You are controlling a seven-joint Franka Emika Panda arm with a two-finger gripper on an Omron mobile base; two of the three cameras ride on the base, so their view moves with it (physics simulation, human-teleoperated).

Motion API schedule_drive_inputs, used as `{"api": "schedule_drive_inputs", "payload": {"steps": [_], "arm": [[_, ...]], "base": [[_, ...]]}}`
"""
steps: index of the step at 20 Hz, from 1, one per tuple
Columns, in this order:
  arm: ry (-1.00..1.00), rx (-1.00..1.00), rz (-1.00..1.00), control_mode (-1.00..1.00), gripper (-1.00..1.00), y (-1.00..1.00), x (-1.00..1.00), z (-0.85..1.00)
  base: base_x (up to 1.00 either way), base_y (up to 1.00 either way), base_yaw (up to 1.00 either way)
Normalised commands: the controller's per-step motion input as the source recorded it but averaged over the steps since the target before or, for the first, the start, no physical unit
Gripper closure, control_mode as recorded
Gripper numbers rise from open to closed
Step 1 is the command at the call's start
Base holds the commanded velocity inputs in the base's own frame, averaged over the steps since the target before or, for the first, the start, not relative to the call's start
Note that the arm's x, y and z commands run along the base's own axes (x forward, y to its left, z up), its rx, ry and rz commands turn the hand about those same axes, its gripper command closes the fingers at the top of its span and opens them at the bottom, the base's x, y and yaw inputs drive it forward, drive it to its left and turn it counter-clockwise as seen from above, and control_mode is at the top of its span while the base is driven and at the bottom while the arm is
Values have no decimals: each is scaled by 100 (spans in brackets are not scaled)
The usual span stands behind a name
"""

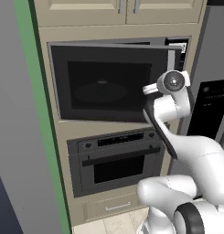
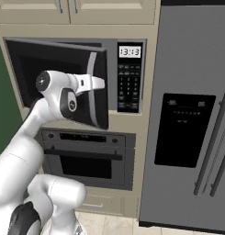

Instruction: Pick the mug from the counter and place it inside the microwave. Then close the microwave.

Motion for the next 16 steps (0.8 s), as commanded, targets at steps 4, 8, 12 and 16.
{"api": "schedule_drive_inputs", "payload": {"steps": [4,8,12,16], "arm": [[-9,5,0,-100,-100,-7,51,-26],[-7,6,0,-100,-100,-4,46,-13],[-1,6,0,-100,-100,-3,51,0],[0,6,0,-100,-100,-6,54,0]], "base": [[0,0,0],[0,0,0],[0,0,0],[0,0,0]]}}
